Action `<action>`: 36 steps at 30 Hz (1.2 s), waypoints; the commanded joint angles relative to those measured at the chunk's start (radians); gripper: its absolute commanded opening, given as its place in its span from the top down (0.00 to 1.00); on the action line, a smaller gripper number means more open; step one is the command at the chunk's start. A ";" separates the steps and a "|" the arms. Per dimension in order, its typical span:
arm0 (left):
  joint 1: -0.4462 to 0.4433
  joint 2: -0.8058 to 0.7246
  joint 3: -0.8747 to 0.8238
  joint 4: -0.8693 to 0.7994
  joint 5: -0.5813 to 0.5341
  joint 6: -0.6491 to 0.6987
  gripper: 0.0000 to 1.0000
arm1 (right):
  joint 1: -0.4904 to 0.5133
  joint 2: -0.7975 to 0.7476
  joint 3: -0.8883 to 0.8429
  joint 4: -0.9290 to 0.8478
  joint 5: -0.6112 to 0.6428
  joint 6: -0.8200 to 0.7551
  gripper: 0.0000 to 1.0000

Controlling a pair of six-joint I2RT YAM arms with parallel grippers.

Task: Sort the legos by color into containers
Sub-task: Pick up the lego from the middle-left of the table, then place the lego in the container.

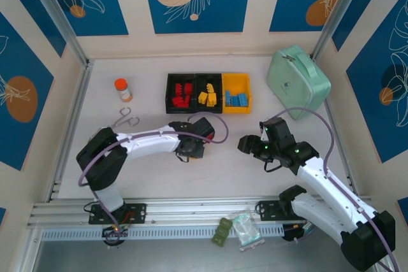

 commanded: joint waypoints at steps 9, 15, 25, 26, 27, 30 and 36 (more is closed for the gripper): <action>0.096 -0.086 0.115 -0.012 0.067 0.071 0.79 | 0.000 0.001 0.014 0.105 -0.135 -0.021 0.37; 0.169 0.007 0.294 -0.043 0.085 0.145 0.79 | -0.002 0.017 0.034 0.118 -0.130 -0.027 0.37; 0.269 0.261 0.637 -0.112 0.076 0.240 0.80 | -0.006 0.024 0.052 0.105 -0.118 -0.032 0.37; 0.277 0.291 0.676 -0.119 0.071 0.248 0.80 | -0.006 0.021 0.051 0.104 -0.117 -0.031 0.37; 0.284 0.322 0.717 -0.131 0.073 0.255 0.80 | -0.006 0.020 0.047 0.102 -0.115 -0.027 0.37; 0.297 0.413 0.844 -0.163 0.051 0.284 0.80 | -0.006 0.010 0.041 0.093 -0.110 -0.019 0.37; 0.321 0.593 1.069 -0.215 -0.018 0.337 0.80 | -0.009 -0.019 0.021 0.076 -0.096 -0.005 0.37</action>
